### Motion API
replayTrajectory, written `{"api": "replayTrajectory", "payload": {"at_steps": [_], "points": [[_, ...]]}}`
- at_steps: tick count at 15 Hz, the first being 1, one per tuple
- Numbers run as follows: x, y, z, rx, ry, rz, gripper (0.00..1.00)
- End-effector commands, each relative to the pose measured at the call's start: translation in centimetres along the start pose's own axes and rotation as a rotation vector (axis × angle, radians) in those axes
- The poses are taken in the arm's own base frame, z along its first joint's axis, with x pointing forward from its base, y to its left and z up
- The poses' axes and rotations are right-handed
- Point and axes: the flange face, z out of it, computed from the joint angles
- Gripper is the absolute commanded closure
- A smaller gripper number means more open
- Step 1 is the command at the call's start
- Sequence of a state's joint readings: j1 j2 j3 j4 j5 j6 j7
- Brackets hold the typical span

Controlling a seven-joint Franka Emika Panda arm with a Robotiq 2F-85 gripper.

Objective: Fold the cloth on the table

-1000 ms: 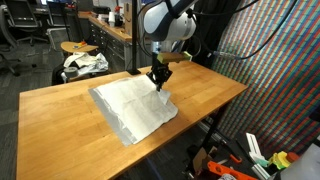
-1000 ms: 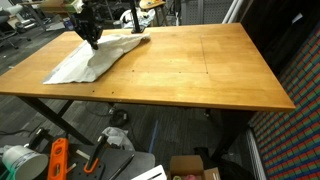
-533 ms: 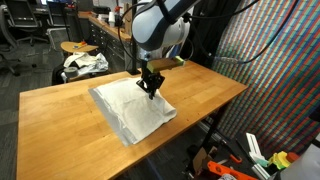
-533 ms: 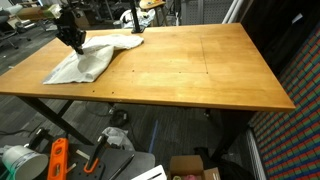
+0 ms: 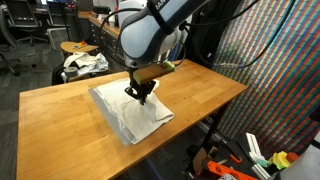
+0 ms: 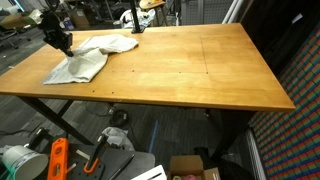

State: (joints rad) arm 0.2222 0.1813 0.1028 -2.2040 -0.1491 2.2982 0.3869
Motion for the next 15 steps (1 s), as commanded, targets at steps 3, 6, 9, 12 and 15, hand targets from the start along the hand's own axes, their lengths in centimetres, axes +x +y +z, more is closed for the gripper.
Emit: {"api": "replayTrajectory", "payload": {"at_steps": [3, 6, 9, 12, 15], "points": [[-1.2, -2.5, -1.0, -0.046, 0.041, -0.017, 0.99], [-1.7, -3.3, -1.6, -0.042, 0.037, -0.038, 0.99], [-2.3, -3.9, -2.0, -0.049, 0.015, -0.065, 0.99], [-2.8, -4.6, -2.1, -0.063, -0.016, -0.088, 0.99], [-3.4, -5.3, -2.0, -0.073, -0.038, -0.114, 0.99]]}}
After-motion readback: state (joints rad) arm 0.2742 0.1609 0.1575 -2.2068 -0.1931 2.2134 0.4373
